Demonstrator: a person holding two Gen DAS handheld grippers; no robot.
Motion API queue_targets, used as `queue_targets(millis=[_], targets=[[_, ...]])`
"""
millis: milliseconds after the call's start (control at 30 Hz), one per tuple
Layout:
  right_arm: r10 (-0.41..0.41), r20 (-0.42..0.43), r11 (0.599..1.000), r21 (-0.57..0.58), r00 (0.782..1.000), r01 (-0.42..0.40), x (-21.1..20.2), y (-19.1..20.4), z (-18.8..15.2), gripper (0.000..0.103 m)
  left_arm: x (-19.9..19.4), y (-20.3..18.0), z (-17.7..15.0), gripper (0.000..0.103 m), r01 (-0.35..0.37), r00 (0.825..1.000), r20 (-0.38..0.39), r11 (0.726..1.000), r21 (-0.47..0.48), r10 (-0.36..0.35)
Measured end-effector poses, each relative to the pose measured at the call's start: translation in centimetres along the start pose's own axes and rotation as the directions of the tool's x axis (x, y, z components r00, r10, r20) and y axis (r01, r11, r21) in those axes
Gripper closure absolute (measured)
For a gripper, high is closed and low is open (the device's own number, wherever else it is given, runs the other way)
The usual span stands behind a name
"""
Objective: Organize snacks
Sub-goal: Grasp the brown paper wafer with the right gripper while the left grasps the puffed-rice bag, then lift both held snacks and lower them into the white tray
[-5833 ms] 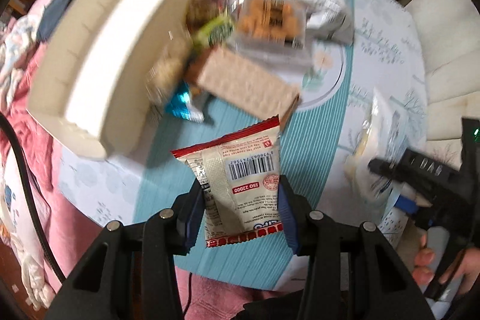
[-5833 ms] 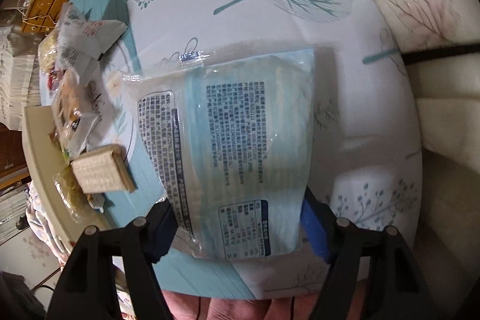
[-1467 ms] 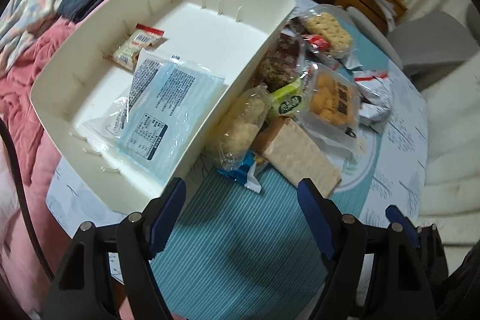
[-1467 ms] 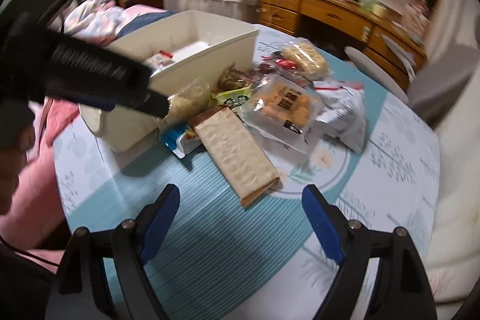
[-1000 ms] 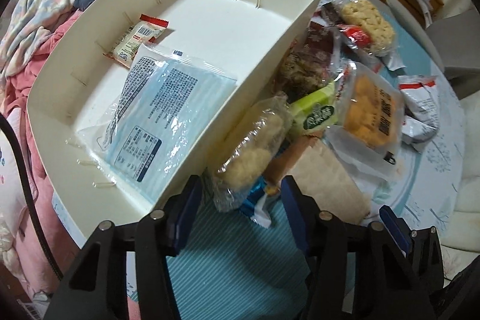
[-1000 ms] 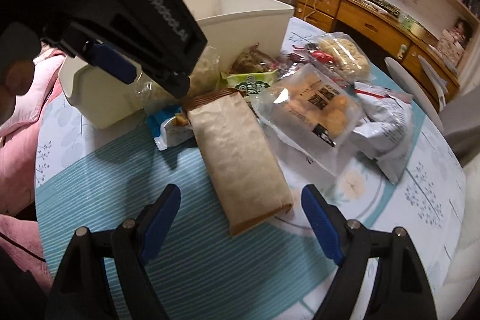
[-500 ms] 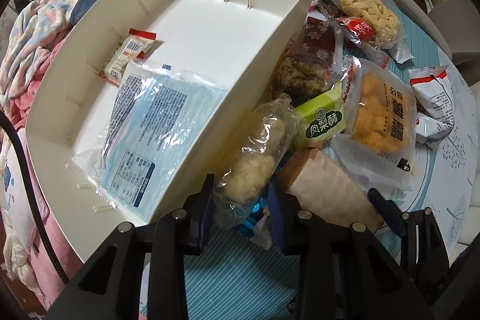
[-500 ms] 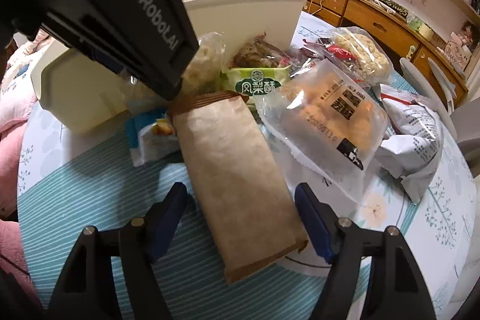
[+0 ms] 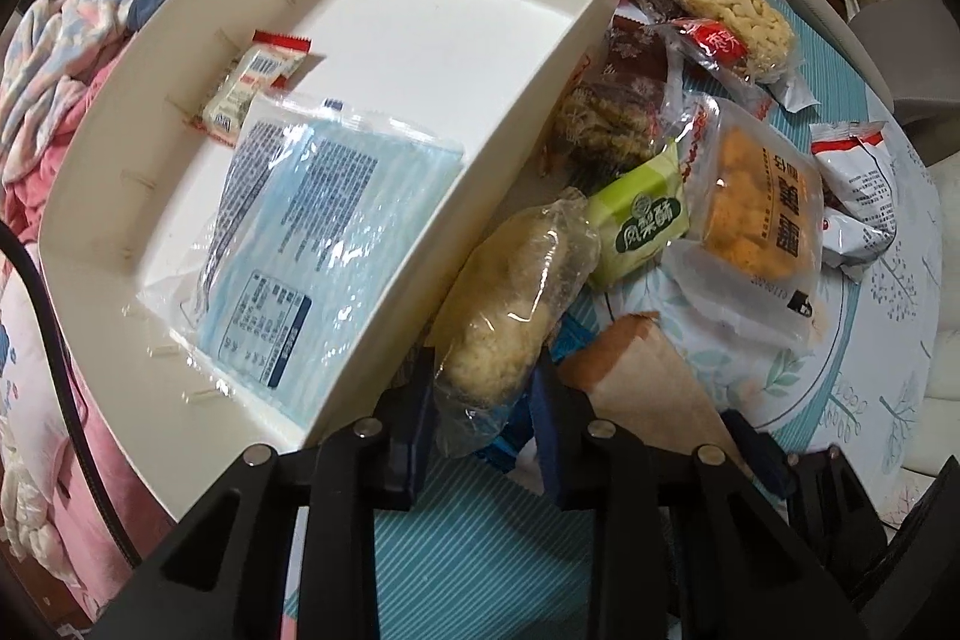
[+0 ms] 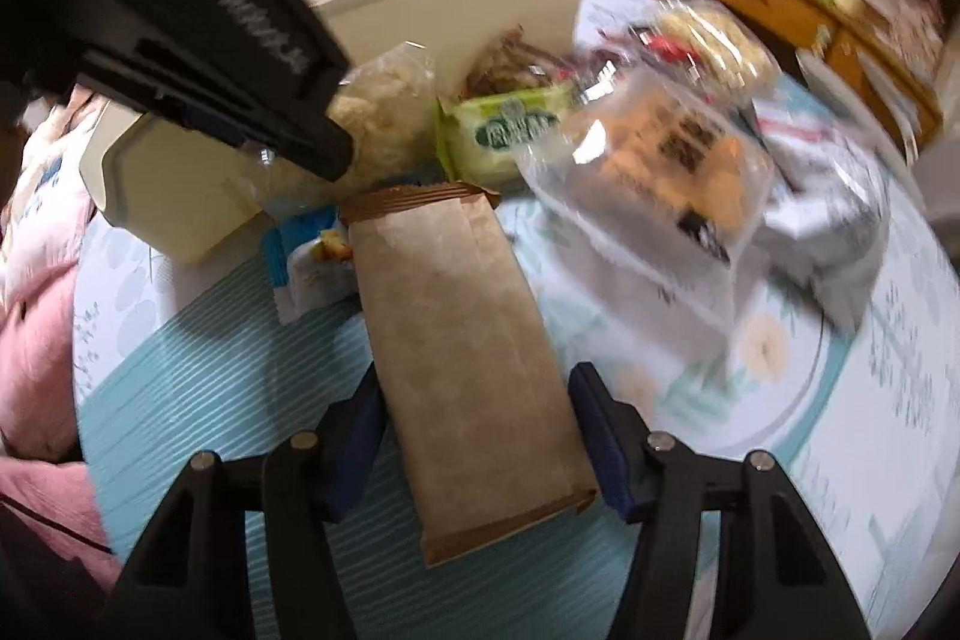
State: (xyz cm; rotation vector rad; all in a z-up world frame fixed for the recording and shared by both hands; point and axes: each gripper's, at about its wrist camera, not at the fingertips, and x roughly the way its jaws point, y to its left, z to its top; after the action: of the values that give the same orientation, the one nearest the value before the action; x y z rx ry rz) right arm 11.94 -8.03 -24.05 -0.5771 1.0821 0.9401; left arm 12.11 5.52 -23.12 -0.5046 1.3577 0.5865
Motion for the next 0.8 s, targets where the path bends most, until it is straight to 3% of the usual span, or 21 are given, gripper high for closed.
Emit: queue_targets(millis=[133,367,567,800], targets=[[0.043,-0.065,0.989,0.146,0.997,-0.034,-0.8,-0.8,-0.9,0.043,0.0,0.6,-0.7,0.076,0.011,1.0,-0.026,1.0,-0.004,-0.011],[0.119,-0.123,0.925,0.374,0.985,-0.065,-2.3,-1.8,-3.2,0.043,-1.6,1.5,-2.8,0.076,0.063,0.997,-0.044,0.998,0.01,-0.062],[0.146,-0.133,0.878,0.474,0.98,-0.067,-4.3,-1.8,-4.8,0.048,-4.3,1.5,-4.7,0.076,0.112,0.993,-0.049,0.992,0.067,-0.109],[0.126,-0.078,0.847,0.528,0.989,-0.066,-7.3,-1.7,-4.8,0.057,-8.7,1.8,-5.6,0.076,0.179,0.984,-0.023,0.969,0.17,-0.177]])
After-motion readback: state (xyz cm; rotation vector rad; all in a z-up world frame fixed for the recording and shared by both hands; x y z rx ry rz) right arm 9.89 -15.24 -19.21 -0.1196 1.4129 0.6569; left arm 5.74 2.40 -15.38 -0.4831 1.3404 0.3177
